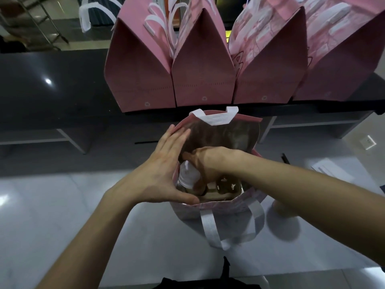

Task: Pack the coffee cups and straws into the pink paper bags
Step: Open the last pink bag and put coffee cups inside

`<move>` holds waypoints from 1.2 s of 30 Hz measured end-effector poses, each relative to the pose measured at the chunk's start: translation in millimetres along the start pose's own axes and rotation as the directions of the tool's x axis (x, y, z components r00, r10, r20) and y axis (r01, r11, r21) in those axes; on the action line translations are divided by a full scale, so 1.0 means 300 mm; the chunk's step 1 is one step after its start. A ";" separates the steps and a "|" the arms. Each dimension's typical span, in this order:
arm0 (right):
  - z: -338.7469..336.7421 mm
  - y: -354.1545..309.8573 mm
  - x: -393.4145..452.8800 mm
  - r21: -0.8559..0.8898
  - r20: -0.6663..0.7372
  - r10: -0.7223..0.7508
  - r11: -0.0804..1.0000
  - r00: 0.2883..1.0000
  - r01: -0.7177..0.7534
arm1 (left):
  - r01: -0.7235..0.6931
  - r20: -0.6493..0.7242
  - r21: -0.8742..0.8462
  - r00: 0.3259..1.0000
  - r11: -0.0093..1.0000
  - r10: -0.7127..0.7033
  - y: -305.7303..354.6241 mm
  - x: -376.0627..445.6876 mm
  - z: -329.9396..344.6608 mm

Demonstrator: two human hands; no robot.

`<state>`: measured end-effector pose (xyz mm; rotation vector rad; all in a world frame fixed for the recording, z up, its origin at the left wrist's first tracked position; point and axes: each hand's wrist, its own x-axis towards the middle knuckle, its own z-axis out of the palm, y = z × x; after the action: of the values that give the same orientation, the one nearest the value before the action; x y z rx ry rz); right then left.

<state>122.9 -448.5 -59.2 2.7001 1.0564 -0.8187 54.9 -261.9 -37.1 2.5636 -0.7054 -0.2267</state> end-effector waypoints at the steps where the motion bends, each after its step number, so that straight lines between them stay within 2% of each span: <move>1: -0.010 0.006 -0.023 0.036 0.019 -0.009 0.999 1.000 0.008 | 0.009 -0.012 0.037 1.000 0.999 -0.009 0.004 0.004 -0.010; 4: -0.052 0.059 -0.141 0.254 -0.120 0.083 0.966 0.989 -0.051 | 0.010 -0.159 0.198 0.987 0.980 0.022 0.036 0.013 -0.055; 7: -0.090 0.134 -0.291 0.335 -0.311 0.180 0.940 0.933 -0.070 | -0.020 -0.303 0.296 0.946 0.955 0.114 0.105 0.032 -0.089; 8: -0.086 0.156 -0.347 0.376 -0.398 0.227 0.924 0.889 -0.068 | -0.036 -0.327 0.309 0.934 0.950 0.142 0.134 0.045 -0.090; 10: -0.058 0.202 -0.462 0.506 -0.573 0.348 0.862 0.742 -0.013 | -0.088 -0.333 0.285 0.925 0.954 0.185 0.202 0.081 -0.081; 12: 0.009 0.252 -0.562 0.606 -0.638 0.473 0.795 0.608 0.018 | -0.141 -0.285 0.263 0.934 0.955 0.216 0.274 0.129 -0.063; 14: 0.106 0.312 -0.629 0.637 -0.612 0.567 0.766 0.551 -0.081 | -0.175 -0.219 0.263 0.947 0.949 0.235 0.335 0.180 -0.037; 16: 0.228 0.369 -0.665 0.600 -0.477 0.627 0.744 0.616 -0.293 | -0.204 -0.183 0.266 0.949 0.942 0.257 0.377 0.224 -0.010; 17: 0.294 0.387 -0.674 0.568 -0.363 0.654 0.720 0.664 -0.398 | -0.217 -0.174 0.265 0.947 0.940 0.268 0.390 0.240 0.002; 19: 0.415 0.399 -0.672 0.546 -0.135 0.680 0.658 0.721 -0.518 | -0.232 -0.158 0.259 0.947 0.938 0.278 0.408 0.261 0.022; 20: 0.461 0.396 -0.661 0.546 -0.055 0.675 0.637 0.735 -0.544 | -0.233 -0.151 0.259 0.949 0.937 0.278 0.412 0.266 0.028; 22: 0.526 0.391 -0.631 0.546 0.017 0.656 0.626 0.754 -0.557 | -0.223 -0.140 0.265 0.954 0.938 0.266 0.413 0.265 0.033; 25: 0.519 0.402 -0.622 0.518 -0.038 0.663 0.653 0.747 -0.553 | -0.189 -0.132 0.263 0.964 0.946 0.229 0.404 0.245 0.019; 27: 0.440 0.422 -0.654 0.568 -0.166 0.706 0.639 0.688 -0.519 | -0.156 -0.125 0.252 0.973 0.955 0.192 0.385 0.222 -0.003; 29: 0.318 0.436 -0.700 0.661 -0.335 0.742 0.624 0.581 -0.417 | -0.109 -0.128 0.248 0.981 0.963 0.144 0.352 0.194 -0.030; 31: 0.185 0.432 -0.742 0.702 -0.544 0.718 0.673 0.435 -0.233 | -0.053 -0.133 0.245 0.987 0.968 0.087 0.310 0.160 -0.053; 33: 0.053 0.399 -0.773 0.638 -0.729 0.610 0.770 0.309 -0.014 | 0.001 -0.121 0.243 0.992 0.970 0.029 0.264 0.125 -0.069; 34: -0.007 0.372 -0.783 0.591 -0.786 0.547 0.802 0.288 0.092 | 0.025 -0.106 0.244 0.994 0.969 0.001 0.241 0.109 -0.074; 35: -0.057 0.342 -0.784 0.553 -0.818 0.490 0.813 0.301 0.181 | 0.047 -0.088 0.247 0.996 0.968 -0.026 0.219 0.096 -0.078; 36: -0.097 0.313 -0.776 0.535 -0.826 0.441 0.809 0.349 0.242 | 0.066 -0.072 0.254 0.996 0.965 -0.049 0.197 0.085 -0.080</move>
<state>56.1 -647.3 81.7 3.8079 0.7093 0.8585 57.1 -310.4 11.5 2.8261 -0.6749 -0.0734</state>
